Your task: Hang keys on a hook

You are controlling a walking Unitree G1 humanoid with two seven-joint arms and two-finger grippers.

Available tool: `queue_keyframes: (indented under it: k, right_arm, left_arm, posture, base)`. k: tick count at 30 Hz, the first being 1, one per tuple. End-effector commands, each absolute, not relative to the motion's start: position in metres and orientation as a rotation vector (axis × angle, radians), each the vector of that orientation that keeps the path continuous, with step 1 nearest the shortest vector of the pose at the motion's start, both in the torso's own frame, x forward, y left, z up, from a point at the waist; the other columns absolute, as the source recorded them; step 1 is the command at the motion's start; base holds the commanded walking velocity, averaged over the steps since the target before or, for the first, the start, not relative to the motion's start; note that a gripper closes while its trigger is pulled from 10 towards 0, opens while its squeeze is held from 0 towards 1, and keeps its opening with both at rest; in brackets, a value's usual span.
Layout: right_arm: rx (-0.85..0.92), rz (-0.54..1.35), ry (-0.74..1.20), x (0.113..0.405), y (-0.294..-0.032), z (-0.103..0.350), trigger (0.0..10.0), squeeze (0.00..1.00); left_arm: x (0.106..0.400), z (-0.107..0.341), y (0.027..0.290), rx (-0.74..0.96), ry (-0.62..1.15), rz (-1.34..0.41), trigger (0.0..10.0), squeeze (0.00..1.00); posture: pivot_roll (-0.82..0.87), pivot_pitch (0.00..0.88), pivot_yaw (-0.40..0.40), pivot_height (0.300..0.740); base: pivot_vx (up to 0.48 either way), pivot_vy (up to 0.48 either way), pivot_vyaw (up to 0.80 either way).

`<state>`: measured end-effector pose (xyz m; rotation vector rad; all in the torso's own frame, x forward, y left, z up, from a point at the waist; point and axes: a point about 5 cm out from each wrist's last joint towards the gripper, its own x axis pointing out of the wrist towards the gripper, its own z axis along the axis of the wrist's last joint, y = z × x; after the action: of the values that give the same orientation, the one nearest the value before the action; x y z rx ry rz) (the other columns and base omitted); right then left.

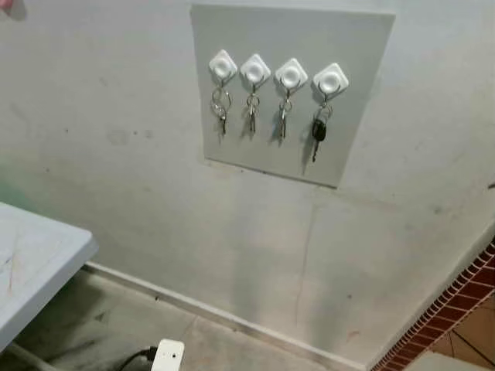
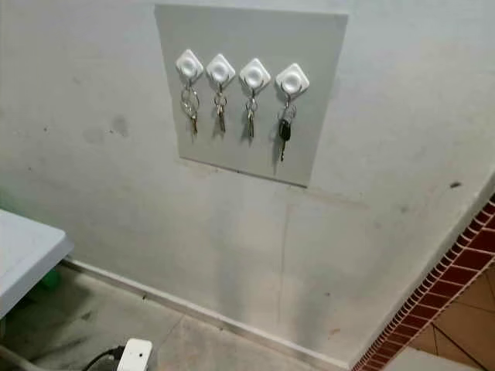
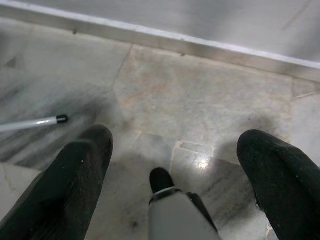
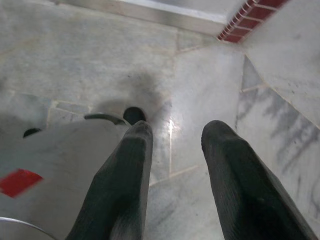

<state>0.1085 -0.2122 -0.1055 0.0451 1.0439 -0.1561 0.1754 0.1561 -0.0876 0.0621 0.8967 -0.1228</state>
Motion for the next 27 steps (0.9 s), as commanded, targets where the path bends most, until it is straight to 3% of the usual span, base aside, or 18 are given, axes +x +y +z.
queue_keyframes:
  k: [1,5,10,27]
  right_arm:
    - [0.056,-0.162,1.047,0.1084,-0.2124,-0.1056,10.0,0.0]
    - [0.056,-0.16,1.045,0.1088,-0.2122,-0.1055,10.0,0.0]
    - [0.06,-0.162,1.04,0.1098,-0.2127,-0.1051,10.0,0.0]
    - [0.069,-0.161,1.033,0.1119,-0.2128,-0.1045,10.0,0.0]
  left_arm:
    - [0.1783,-0.0862,0.1567,0.068,0.887,-0.131,10.0,0.0]
    - [0.1789,-0.0857,0.1564,0.063,0.882,-0.138,10.0,0.0]
    - [0.1792,-0.0858,0.1564,0.081,0.886,-0.141,10.0,0.0]
    - [0.1791,-0.0858,0.1585,0.06,0.886,-0.118,10.0,0.0]
  posture:
    - [-0.06,0.0,0.023,0.74]
    - [-0.06,0.0,0.023,0.74]
    - [-0.06,0.0,0.021,0.74]
    - [-0.05,0.0,0.019,0.74]
  base:
    - [0.0,0.0,-0.7]
    - [0.0,0.0,-0.7]
    - [0.0,-0.448,-0.7]
    - [0.0,0.0,-0.7]
